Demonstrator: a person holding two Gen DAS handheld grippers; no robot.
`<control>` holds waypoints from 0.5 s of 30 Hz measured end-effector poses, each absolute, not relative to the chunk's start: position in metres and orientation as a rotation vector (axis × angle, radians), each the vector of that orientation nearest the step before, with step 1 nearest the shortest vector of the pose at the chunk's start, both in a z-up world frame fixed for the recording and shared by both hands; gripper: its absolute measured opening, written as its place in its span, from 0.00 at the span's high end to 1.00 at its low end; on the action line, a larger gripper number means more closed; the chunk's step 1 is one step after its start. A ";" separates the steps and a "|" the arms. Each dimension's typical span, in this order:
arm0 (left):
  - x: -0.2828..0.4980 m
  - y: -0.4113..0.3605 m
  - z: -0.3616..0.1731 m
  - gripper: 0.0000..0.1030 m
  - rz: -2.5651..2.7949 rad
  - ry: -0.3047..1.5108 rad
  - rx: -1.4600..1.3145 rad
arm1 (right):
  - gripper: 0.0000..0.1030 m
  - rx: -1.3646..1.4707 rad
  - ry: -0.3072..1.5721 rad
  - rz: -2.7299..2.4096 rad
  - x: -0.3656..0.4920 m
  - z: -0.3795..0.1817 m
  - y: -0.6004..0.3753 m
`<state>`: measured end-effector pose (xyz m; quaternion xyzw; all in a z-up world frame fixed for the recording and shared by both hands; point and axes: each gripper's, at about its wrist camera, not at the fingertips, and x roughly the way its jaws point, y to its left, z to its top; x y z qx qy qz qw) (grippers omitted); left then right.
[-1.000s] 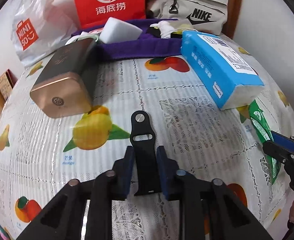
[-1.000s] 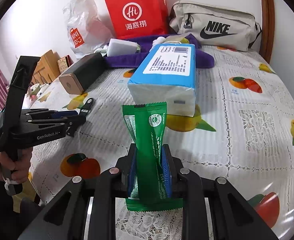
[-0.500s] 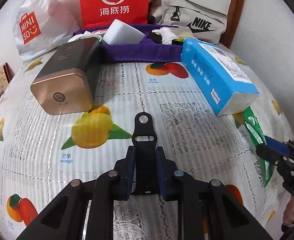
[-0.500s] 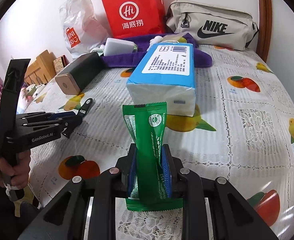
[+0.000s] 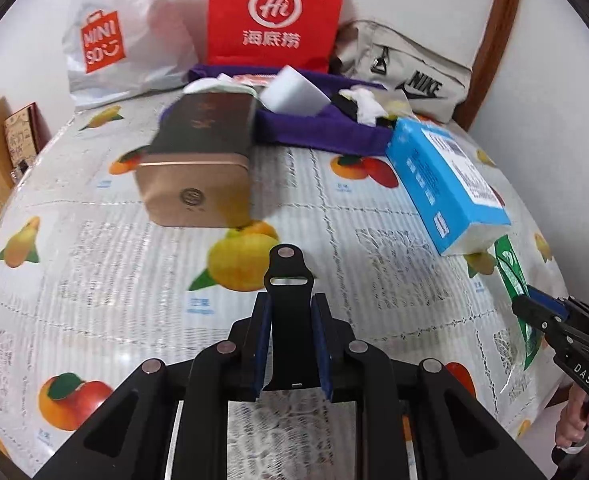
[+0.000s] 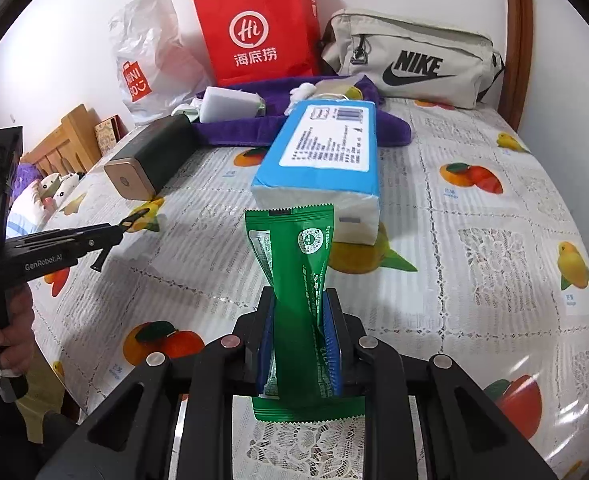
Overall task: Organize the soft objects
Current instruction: 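Carry the strap in the left tool and the wipes pack in the right tool onto the towel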
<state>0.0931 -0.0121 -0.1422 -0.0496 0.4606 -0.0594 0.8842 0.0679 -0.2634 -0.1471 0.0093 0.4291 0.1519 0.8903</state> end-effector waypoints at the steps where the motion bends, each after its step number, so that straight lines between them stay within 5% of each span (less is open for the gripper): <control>1: 0.092 -0.010 -0.140 0.81 -0.124 0.957 -0.107 | 0.78 0.012 0.886 0.315 0.067 -0.145 -0.262; 15: 0.092 0.017 -0.108 0.81 -0.077 0.888 -0.130 | 0.78 -0.010 0.838 0.329 0.071 -0.115 -0.259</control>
